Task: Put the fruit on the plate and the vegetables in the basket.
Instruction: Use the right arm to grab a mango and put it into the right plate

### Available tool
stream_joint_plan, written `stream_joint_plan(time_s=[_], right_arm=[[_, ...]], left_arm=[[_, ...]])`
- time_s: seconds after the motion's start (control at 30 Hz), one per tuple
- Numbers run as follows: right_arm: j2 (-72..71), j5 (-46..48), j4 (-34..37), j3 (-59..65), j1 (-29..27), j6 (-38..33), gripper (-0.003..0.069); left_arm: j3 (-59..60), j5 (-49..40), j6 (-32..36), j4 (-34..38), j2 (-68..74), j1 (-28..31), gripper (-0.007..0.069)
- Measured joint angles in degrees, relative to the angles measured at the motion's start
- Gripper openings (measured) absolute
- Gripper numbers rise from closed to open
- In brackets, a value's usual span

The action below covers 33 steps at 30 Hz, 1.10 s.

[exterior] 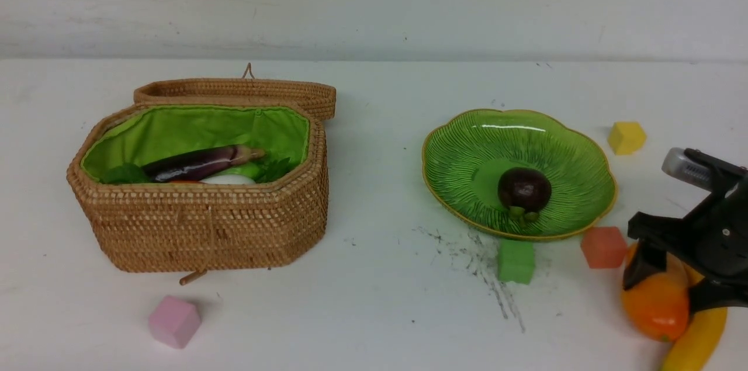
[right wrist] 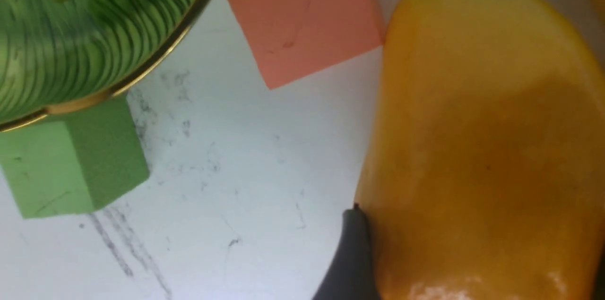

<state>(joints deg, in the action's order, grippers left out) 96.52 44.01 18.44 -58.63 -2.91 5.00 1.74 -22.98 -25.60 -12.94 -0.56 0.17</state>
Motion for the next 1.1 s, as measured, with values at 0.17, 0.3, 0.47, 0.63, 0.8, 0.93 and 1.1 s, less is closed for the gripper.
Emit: stream_joint_plan(time_s=[0.17,0.3,0.47,0.63,0.8,0.93,1.1], right_arm=[[-2.1,0.2,0.0,0.0,0.0,0.0,0.056],[-3.3,0.4,0.0,0.0,0.0,0.0,0.0549],[-3.8,0.5,0.0,0.0,0.0,0.0,0.0534],[-3.8,1.8,-0.2,0.0,0.0,-0.7,0.0139],[-3.7,2.4,-0.2,0.0,0.0,-1.9,-0.0005],[-3.7,2.4,0.0,0.0,0.0,-1.9,0.0008],[-3.8,2.7,0.0,0.0,0.0,-0.8,0.0113]], left_arm=[[0.0,0.0,0.0,0.0,0.0,0.0,0.0198],[0.0,0.0,0.0,-0.1,0.0,0.0,0.0204],[0.0,0.0,0.0,-0.1,0.0,0.0,0.0208],[0.0,0.0,0.0,-0.1,0.0,0.0,0.0213],[0.0,0.0,0.0,-0.1,0.0,0.0,0.0218],[0.0,0.0,0.0,-0.1,0.0,0.0,0.0219],[0.0,0.0,0.0,-0.1,0.0,0.0,0.0223]])
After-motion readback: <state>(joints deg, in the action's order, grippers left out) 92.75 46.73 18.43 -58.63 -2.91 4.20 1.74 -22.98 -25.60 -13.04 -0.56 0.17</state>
